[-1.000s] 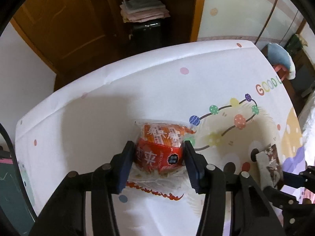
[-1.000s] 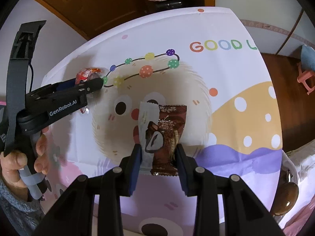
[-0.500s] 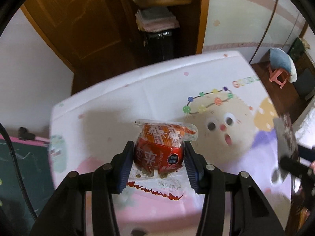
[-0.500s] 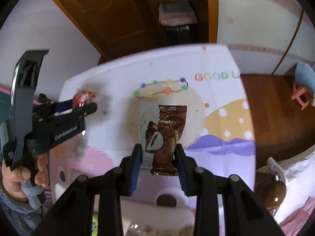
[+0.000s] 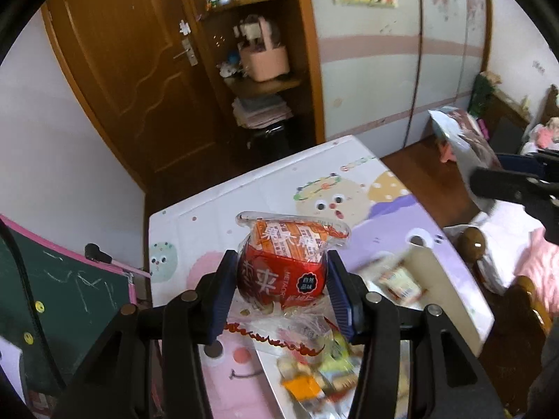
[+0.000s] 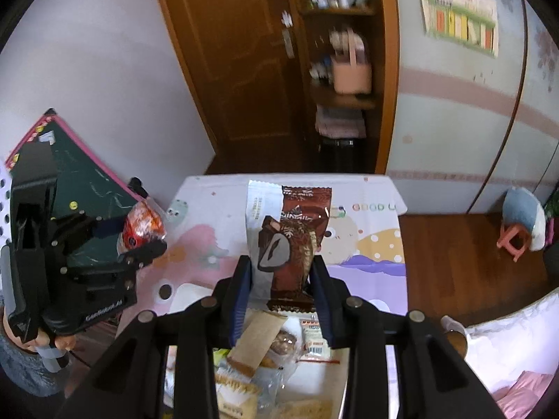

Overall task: Organize snacks
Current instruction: 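Carry both snacks over the white tray and open both tools to drop them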

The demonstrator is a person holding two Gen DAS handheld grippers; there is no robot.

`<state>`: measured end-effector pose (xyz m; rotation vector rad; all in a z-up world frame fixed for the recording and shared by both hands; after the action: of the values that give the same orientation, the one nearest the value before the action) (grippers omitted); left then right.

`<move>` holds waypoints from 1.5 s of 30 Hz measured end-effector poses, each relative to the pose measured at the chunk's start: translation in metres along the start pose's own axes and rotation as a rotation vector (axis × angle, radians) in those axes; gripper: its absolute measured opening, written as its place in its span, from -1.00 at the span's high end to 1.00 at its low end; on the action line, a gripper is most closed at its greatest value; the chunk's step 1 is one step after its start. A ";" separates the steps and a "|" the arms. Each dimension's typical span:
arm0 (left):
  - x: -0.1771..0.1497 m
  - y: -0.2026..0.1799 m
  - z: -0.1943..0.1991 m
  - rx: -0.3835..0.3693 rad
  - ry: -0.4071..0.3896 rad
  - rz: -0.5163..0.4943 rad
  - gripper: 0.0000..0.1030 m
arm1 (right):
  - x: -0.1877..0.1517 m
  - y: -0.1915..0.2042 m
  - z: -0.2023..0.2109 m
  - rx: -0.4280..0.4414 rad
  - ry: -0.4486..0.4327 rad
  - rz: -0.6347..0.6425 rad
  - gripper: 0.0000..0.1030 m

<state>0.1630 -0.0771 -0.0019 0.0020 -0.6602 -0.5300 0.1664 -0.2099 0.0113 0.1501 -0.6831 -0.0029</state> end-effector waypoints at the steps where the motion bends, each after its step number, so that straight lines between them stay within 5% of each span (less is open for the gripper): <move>1: -0.004 -0.002 0.009 -0.009 -0.007 0.001 0.06 | -0.003 0.003 0.008 0.002 -0.012 0.005 0.34; 7: -0.037 -0.016 0.043 -0.043 -0.048 -0.018 0.04 | -0.025 0.020 0.040 0.022 -0.046 0.020 0.34; 15: -0.081 -0.035 0.031 -0.138 -0.046 0.060 0.03 | -0.069 0.035 0.051 -0.031 -0.091 0.045 0.34; 25: -0.131 -0.040 -0.025 -0.138 0.023 0.246 0.03 | -0.125 0.022 0.009 -0.062 -0.024 -0.006 0.34; 34: -0.165 -0.051 -0.046 -0.122 0.095 0.259 -0.01 | -0.154 0.016 -0.027 -0.071 0.078 -0.031 0.33; 36: -0.164 -0.049 -0.042 -0.101 0.079 0.255 -0.23 | -0.158 0.016 -0.034 -0.068 0.097 -0.046 0.33; 39: -0.160 -0.045 -0.033 -0.080 0.026 0.262 -1.00 | -0.165 0.014 -0.042 -0.065 0.122 -0.068 0.17; 42: -0.156 -0.044 -0.027 -0.071 0.007 0.247 -1.00 | -0.173 0.012 -0.049 -0.046 0.148 -0.122 -0.37; 45: -0.157 -0.047 -0.028 -0.043 0.018 0.221 -1.00 | -0.177 0.011 -0.053 -0.044 0.154 -0.143 -0.50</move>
<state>0.0534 -0.0491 -0.1233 -0.1058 -0.6221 -0.3304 0.0618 -0.1830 -0.1389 0.1545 -0.5174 -0.1422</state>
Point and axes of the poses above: each gripper's, at about its wrist camera, not at the fingertips, and z roughly against the way its jaws point, y to its left, x to its top, the point moved 9 cm from there along -z, roughly the way its jaws point, and after that the axes turned 3 degrees about -z, right-handed, at the moved point
